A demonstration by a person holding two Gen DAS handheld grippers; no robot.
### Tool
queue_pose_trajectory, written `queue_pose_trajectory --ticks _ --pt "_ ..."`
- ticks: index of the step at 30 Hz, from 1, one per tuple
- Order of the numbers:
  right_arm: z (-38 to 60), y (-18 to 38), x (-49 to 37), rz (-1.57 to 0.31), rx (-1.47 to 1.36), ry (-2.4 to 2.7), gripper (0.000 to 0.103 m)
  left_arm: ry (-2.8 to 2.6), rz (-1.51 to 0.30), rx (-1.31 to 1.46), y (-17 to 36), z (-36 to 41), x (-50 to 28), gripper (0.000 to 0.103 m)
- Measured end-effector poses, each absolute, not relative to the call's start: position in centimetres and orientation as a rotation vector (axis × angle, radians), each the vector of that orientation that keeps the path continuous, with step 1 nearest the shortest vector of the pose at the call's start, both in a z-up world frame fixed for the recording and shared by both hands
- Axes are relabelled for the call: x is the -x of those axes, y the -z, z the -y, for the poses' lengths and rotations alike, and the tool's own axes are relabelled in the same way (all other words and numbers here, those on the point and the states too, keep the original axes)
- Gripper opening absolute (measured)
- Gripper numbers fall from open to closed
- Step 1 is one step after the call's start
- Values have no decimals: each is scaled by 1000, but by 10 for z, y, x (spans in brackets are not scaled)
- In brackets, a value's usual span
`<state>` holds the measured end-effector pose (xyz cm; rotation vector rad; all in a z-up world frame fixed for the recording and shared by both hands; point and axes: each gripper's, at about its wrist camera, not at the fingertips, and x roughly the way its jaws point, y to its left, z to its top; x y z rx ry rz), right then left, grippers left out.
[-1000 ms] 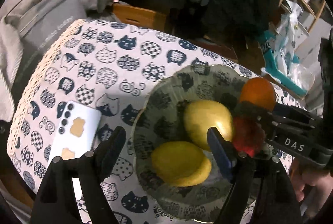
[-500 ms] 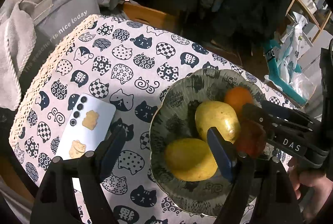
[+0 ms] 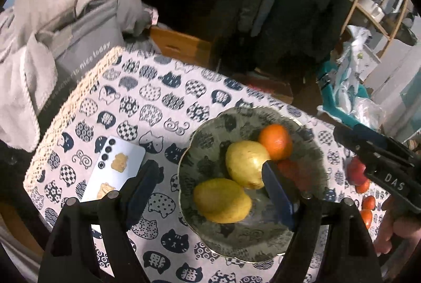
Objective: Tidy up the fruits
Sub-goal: 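Lower the pomelo into the bowl and open the left tool while the right tool releases the orange, then raise both tools out of the bowl and move toward the remaining fruit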
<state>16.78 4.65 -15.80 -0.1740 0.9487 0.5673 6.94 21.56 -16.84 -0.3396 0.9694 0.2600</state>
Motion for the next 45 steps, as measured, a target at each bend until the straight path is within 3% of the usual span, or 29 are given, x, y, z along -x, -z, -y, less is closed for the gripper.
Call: queue_pose_trajectory --ticks 23,26,29,45 --pt "82 38 -85 -711 97 -411 75 -150 -774 174 69 -133 -28 93" --pt "98 28 -73 -681 96 -395 78 -131 -749 157 59 -120 -23 99" --pt "111 20 -64 -660 98 -376 80 -111 -716 134 51 -107 -18 102" --pt "182 15 -39 -626 75 -247 81 -3 -718 55 41 -35 -27 103"
